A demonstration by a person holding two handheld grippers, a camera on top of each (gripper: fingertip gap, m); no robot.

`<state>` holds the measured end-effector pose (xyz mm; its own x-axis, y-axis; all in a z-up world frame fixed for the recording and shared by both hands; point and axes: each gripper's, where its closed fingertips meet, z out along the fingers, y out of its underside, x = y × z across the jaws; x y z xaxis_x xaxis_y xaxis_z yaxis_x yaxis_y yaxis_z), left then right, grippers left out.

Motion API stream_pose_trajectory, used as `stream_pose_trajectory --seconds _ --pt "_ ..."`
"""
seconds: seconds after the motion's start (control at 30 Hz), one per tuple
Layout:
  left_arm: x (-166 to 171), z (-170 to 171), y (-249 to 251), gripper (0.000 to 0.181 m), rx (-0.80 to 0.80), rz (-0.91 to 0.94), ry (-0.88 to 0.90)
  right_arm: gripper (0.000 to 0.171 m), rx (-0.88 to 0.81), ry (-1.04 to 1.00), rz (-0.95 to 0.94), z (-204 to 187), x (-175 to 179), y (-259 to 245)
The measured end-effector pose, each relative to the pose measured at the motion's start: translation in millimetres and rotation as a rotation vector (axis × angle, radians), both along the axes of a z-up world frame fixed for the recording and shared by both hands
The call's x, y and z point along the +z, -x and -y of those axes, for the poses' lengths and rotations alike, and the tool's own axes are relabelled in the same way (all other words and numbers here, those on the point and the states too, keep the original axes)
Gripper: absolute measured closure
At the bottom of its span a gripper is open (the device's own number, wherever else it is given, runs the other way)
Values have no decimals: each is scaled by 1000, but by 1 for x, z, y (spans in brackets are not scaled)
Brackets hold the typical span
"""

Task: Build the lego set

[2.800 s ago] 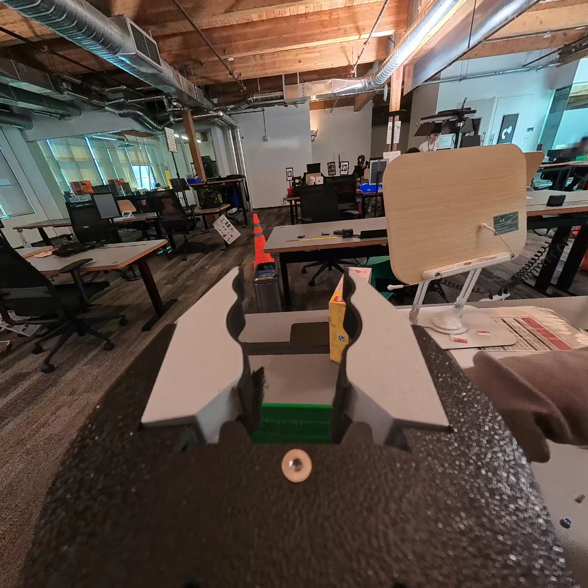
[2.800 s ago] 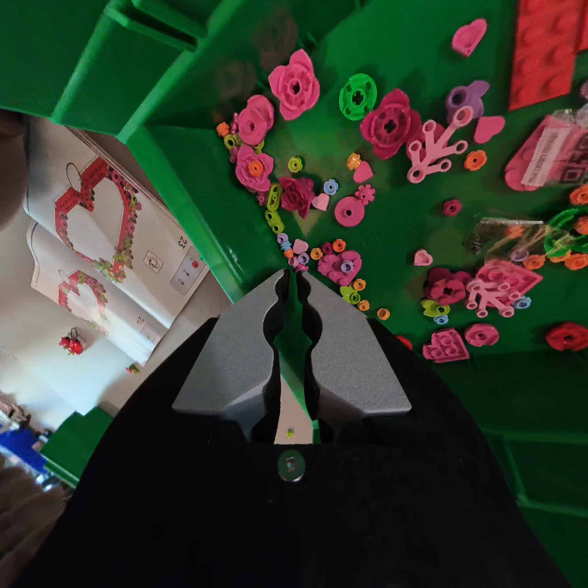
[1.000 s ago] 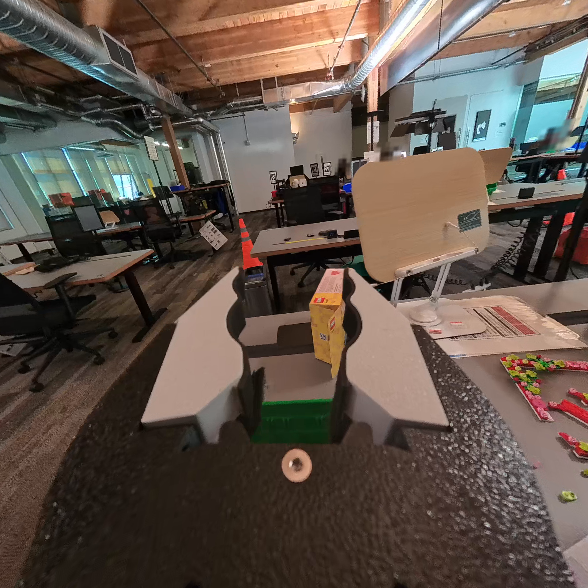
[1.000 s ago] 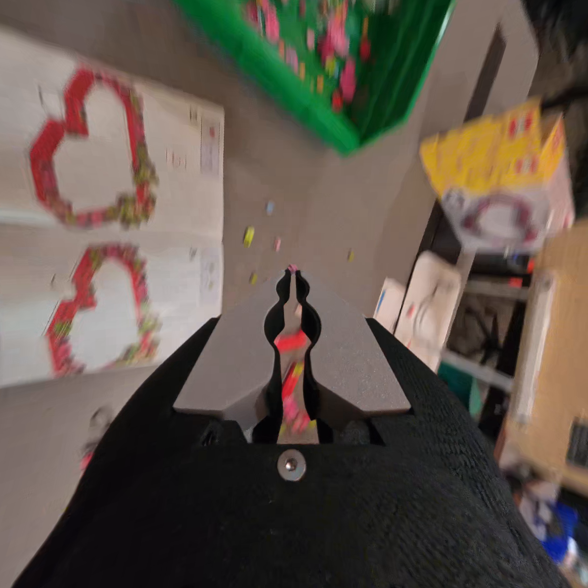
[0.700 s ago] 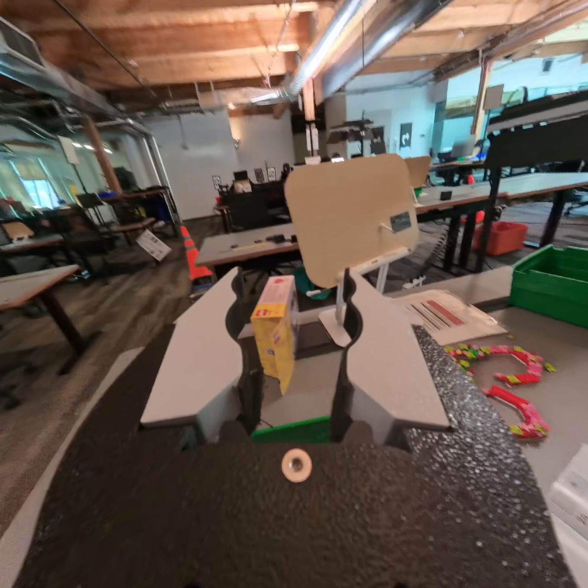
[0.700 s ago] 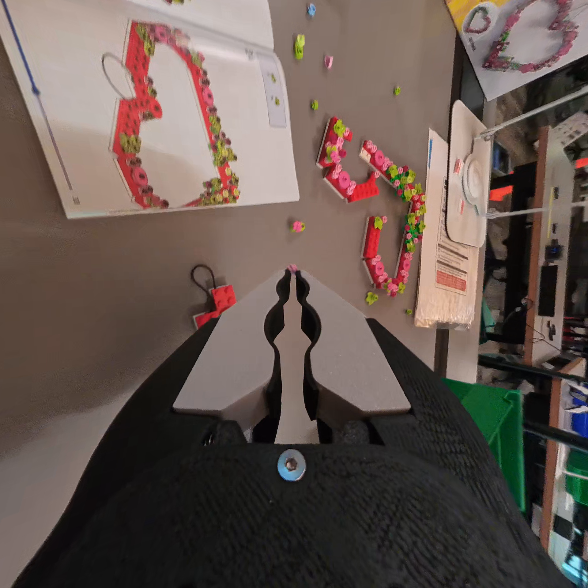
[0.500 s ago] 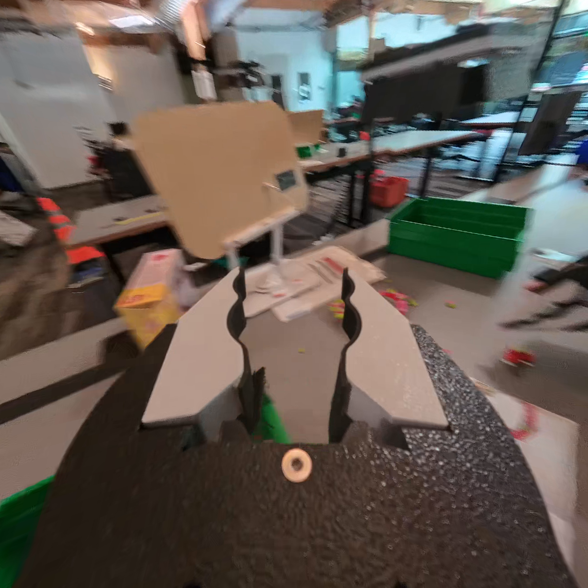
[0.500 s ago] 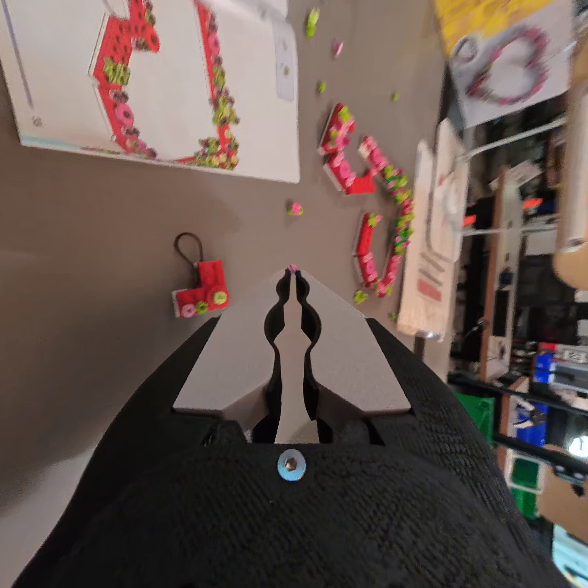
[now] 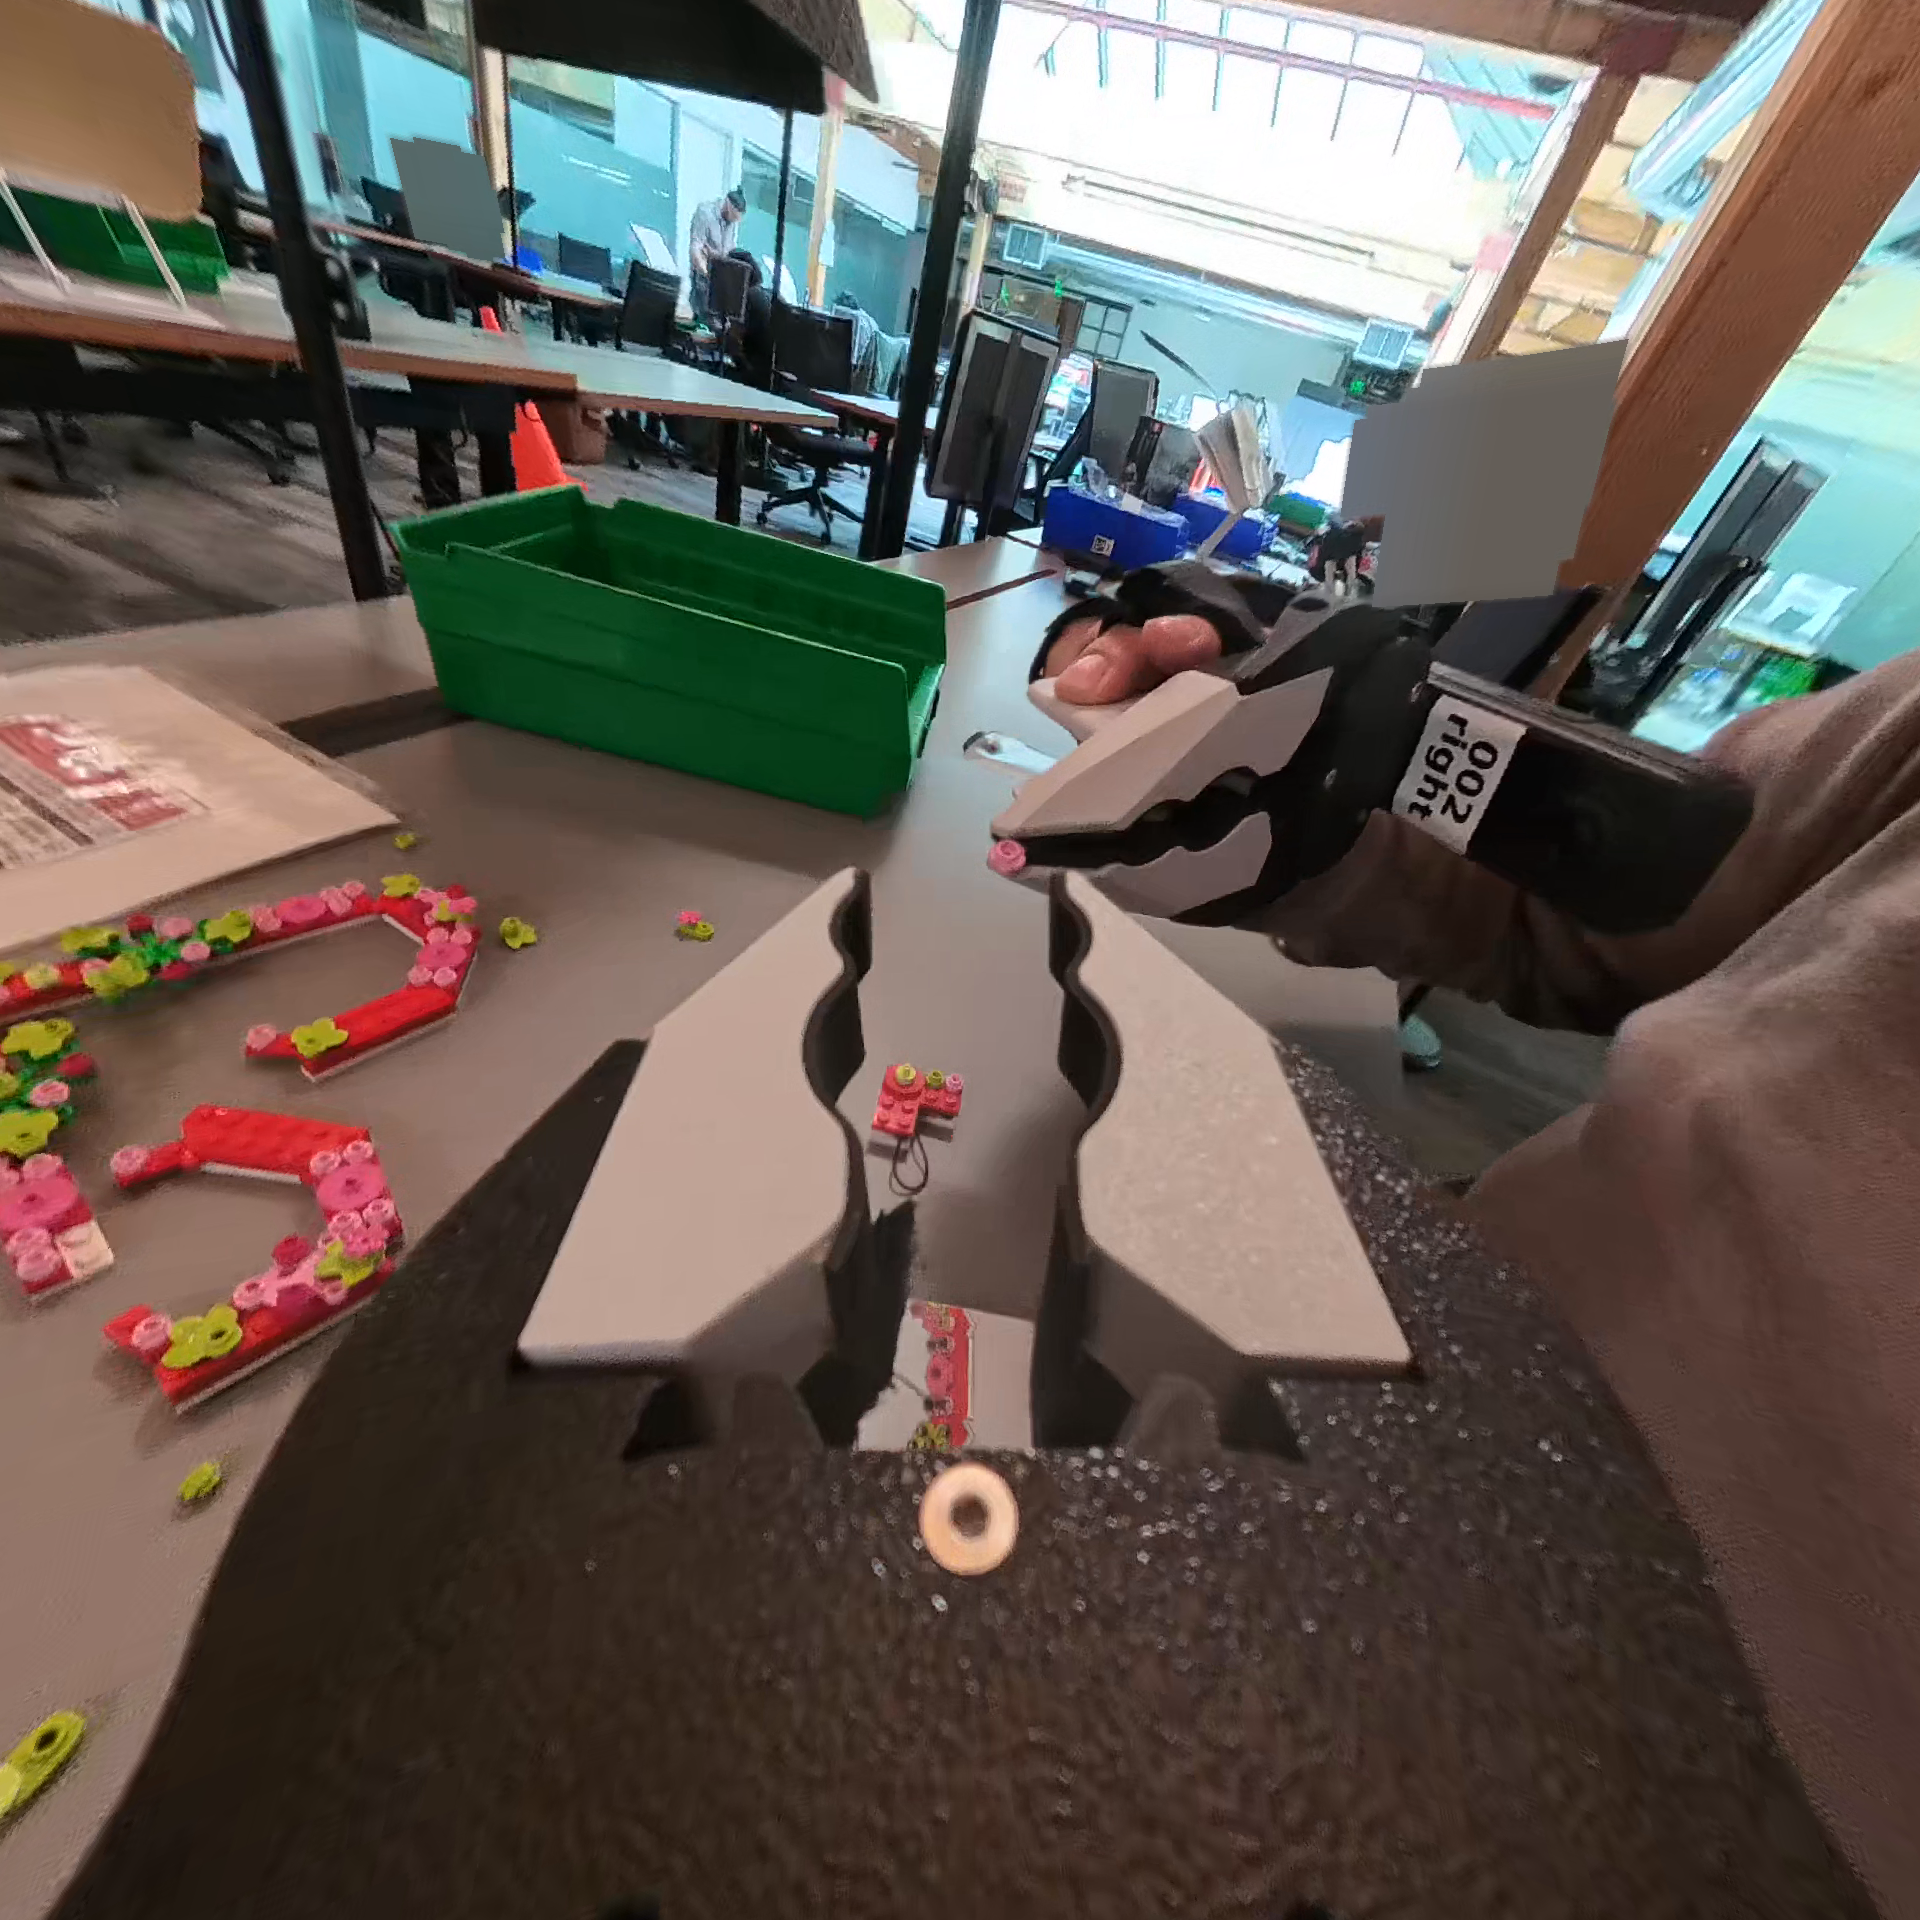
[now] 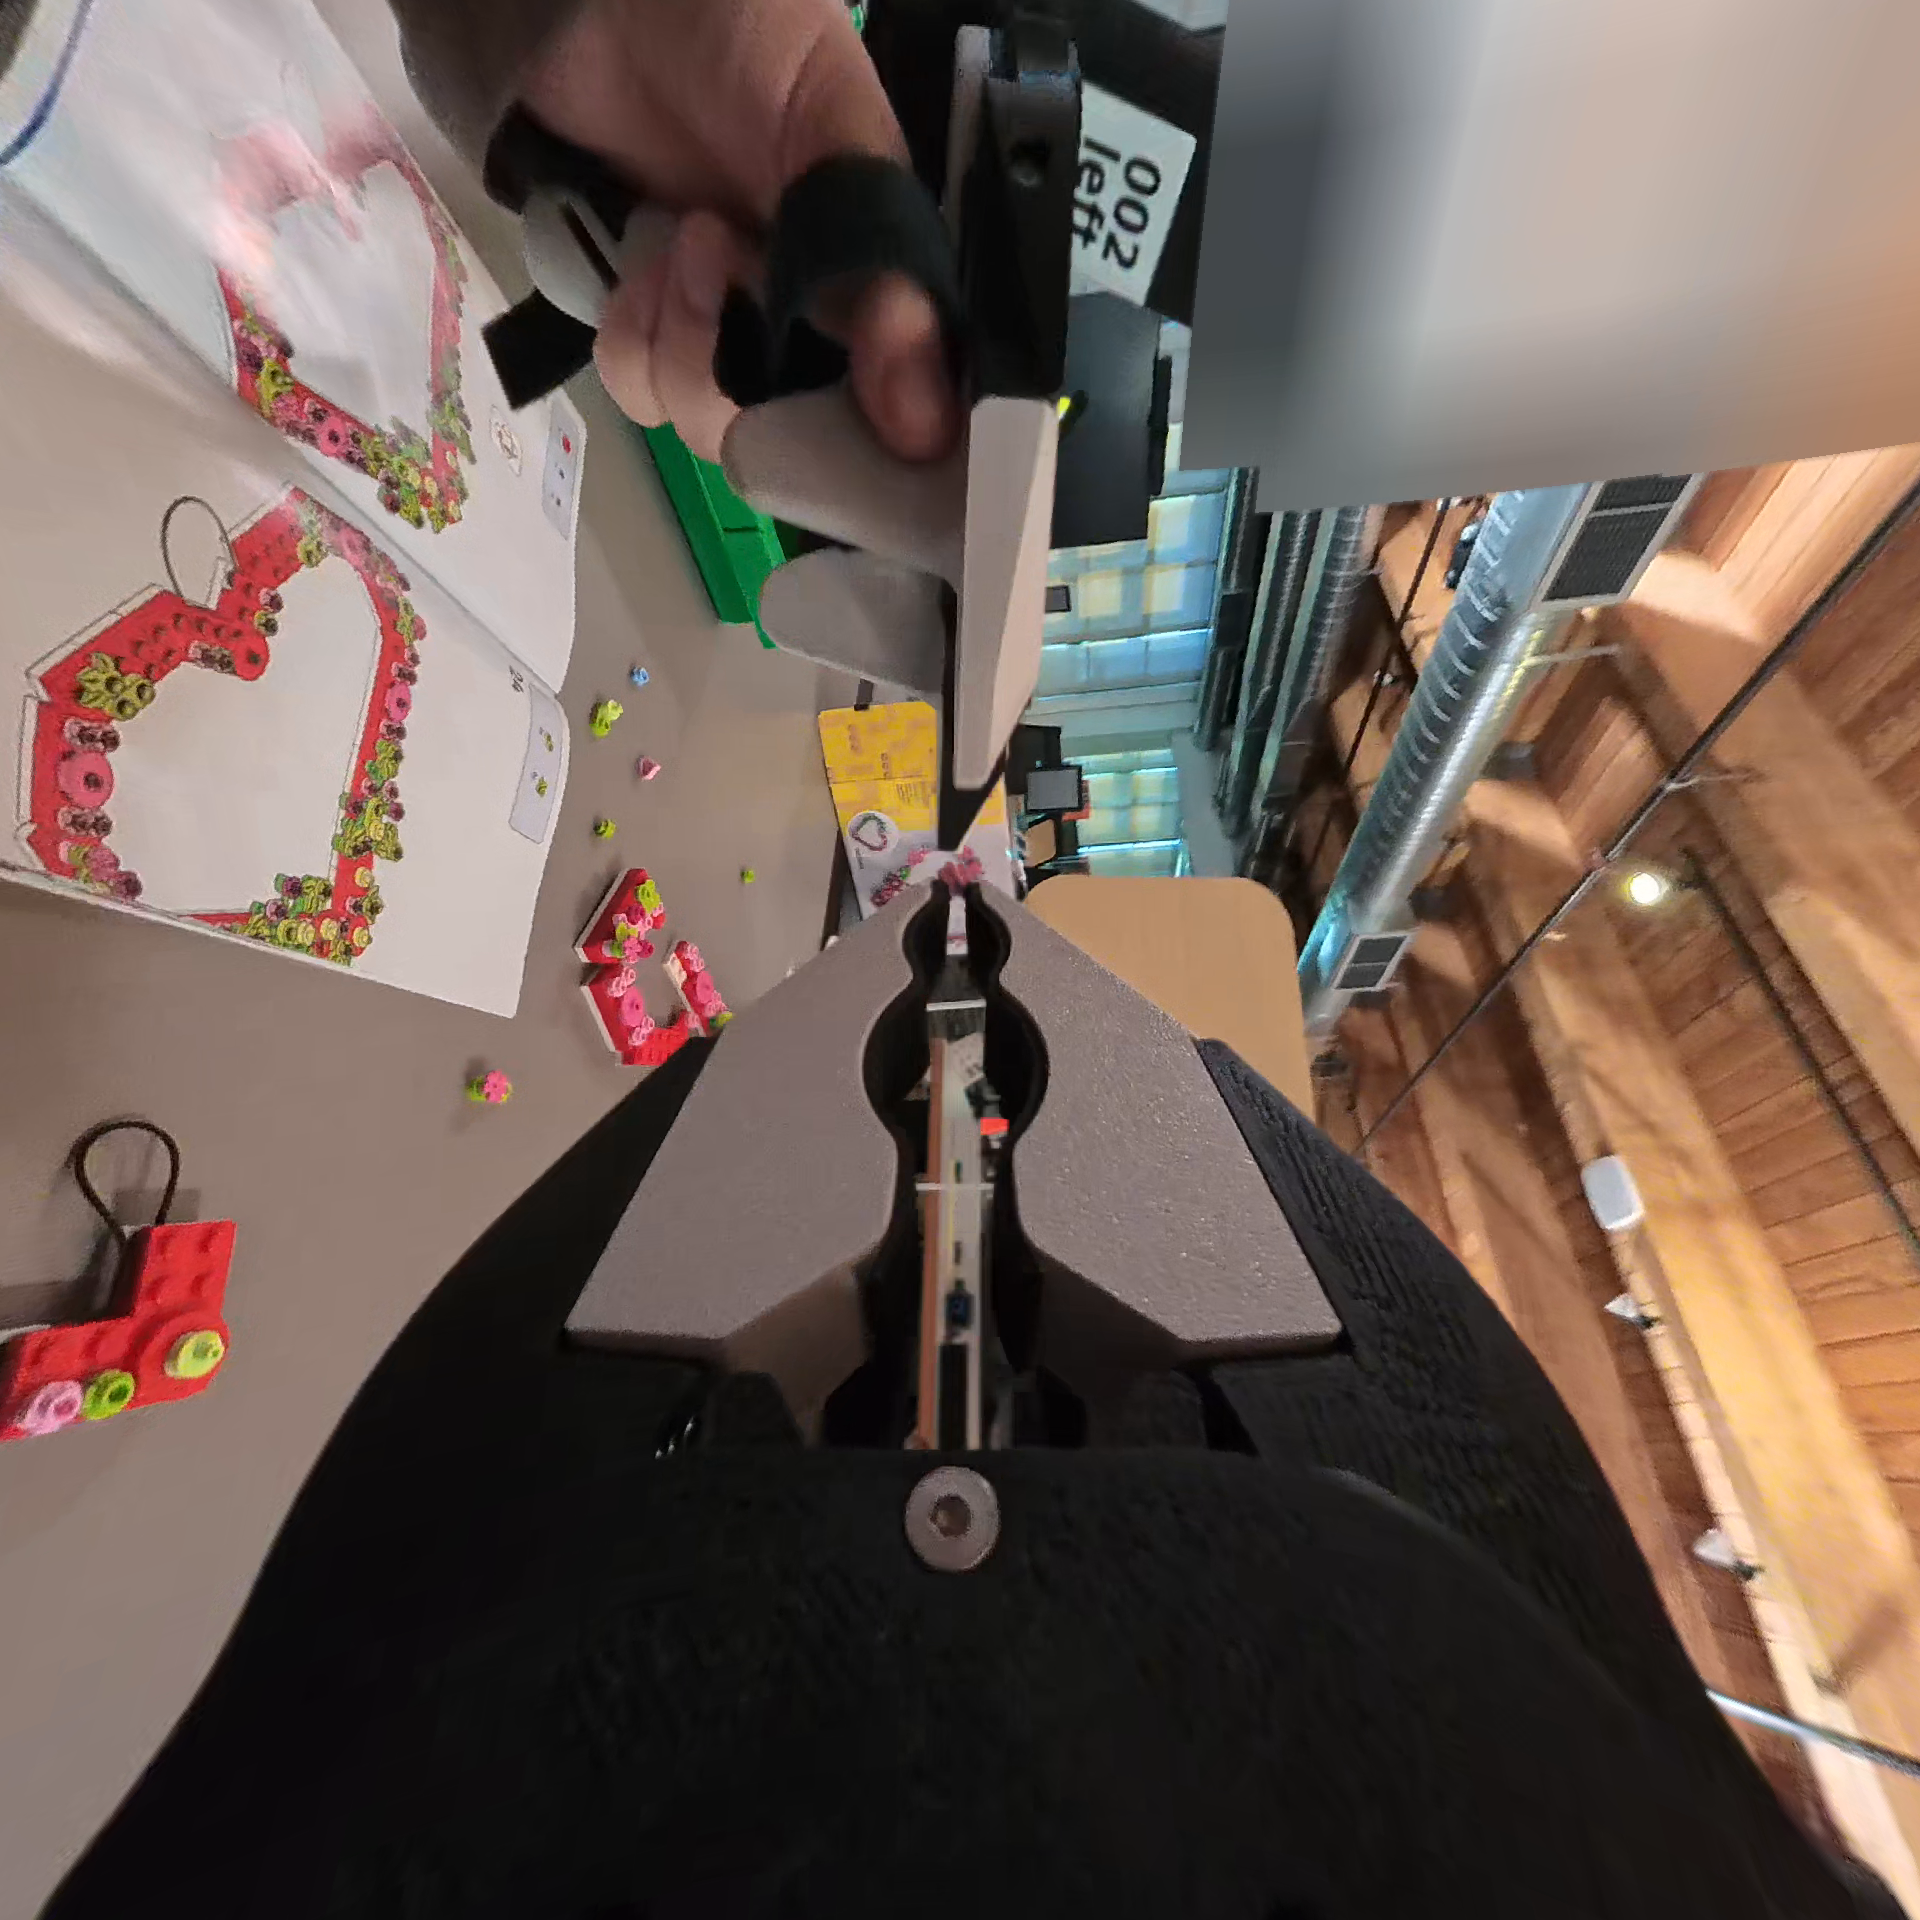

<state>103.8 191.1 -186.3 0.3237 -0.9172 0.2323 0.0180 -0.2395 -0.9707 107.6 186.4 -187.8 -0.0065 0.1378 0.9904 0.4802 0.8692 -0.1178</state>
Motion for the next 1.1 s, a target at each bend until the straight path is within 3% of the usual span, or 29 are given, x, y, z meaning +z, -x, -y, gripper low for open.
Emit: stream_pose_trajectory --seconds 0.37,0.6,0.73,1.1 --pt "-13 9 -29 166 -7 -96 -28 171 47 -27 -39 7 -7 -13" --pt "-22 8 -40 168 -26 -129 -5 171 38 -32 -25 4 -15 -20" --pt "-26 3 -42 160 -18 -129 9 171 34 -34 -22 4 -17 -25" --pt "-31 3 -47 164 -35 -132 31 171 24 -27 11 2 -24 -29"
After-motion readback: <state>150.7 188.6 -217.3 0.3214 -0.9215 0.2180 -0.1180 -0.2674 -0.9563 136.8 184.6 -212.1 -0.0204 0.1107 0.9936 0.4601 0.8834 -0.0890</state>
